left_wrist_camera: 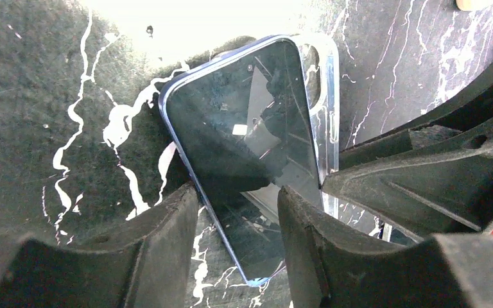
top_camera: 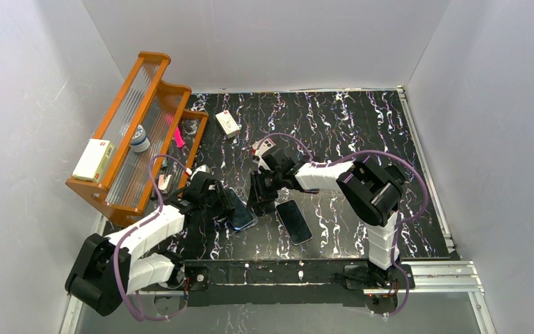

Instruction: Put the phone into the phone case

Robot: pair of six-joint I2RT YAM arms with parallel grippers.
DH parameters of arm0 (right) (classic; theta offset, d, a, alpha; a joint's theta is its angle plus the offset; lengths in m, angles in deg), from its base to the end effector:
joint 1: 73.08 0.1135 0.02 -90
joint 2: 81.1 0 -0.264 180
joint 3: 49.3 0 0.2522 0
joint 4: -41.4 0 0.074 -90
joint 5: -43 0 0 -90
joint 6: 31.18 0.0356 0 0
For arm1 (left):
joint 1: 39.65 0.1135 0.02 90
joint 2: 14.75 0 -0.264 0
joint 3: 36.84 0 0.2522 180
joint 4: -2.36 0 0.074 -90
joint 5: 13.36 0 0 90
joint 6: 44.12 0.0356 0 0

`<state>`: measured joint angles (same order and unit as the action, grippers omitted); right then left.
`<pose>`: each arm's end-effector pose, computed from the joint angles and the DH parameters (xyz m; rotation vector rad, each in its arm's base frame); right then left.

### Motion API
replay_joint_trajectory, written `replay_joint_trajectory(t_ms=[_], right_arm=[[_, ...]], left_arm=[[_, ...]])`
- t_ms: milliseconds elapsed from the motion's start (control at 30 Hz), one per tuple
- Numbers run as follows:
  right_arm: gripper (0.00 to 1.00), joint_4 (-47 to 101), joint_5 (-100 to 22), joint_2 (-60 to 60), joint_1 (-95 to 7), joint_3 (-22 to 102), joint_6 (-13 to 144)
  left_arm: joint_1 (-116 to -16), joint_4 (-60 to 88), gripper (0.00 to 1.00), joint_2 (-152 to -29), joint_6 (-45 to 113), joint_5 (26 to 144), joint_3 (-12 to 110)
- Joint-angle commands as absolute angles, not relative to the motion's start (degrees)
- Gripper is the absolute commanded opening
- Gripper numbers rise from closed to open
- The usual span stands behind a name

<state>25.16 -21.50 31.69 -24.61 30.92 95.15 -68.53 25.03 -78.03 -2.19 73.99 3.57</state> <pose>0.2568 0.3131 0.1413 -0.5094 2.6380 1.1257 0.1850 -0.1002 0.1731 -0.4303 2.4070 -0.5775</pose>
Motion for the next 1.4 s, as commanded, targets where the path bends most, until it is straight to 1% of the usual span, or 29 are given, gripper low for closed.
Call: replay_joint_trajectory(t_ms=[0,167,567,633,700,800,900,1067,1167,1367], right_arm=[[0.35,25.49,-21.96,30.97,-24.15,27.51,95.65],[0.34,25.62,-22.18,30.14,-24.07,26.56,96.10],[0.30,31.75,-22.02,25.80,-23.76,19.69,100.29],[0.30,31.24,-22.87,25.03,-23.76,19.11,100.26],[0.31,30.21,-24.88,23.86,-23.70,18.92,100.13],[0.37,30.07,-28.28,22.00,-23.80,18.27,100.96],[0.38,30.42,-29.55,21.34,-24.08,18.29,101.11],[0.40,29.55,-29.13,22.69,-25.14,19.74,100.39],[0.43,30.48,-27.18,23.66,-25.36,21.01,100.15],[0.44,31.91,-25.35,25.89,-25.39,23.27,99.50]], left_arm=[[-68.65,21.80,0.44,-79.66,-2.74,75.92,3.54],[-68.65,21.46,0.31,-80.16,-1.24,76.64,4.09],[-68.99,21.48,0.30,-82.44,2.69,85.06,6.39],[-69.01,21.90,0.31,-81.73,2.70,85.50,6.62],[-69.01,22.75,0.37,-80.99,2.56,85.62,6.89],[-69.01,26.57,0.46,-80.25,1.70,83.59,8.36],[-69.01,29.04,0.50,-79.27,1.21,81.21,9.26],[-69.01,30.29,0.51,-79.97,0.89,78.82,10.15],[-69.01,30.30,0.50,-81.35,0.37,78.64,10.81],[-69.01,32.29,0.49,-83.13,1.12,75.17,13.17]])
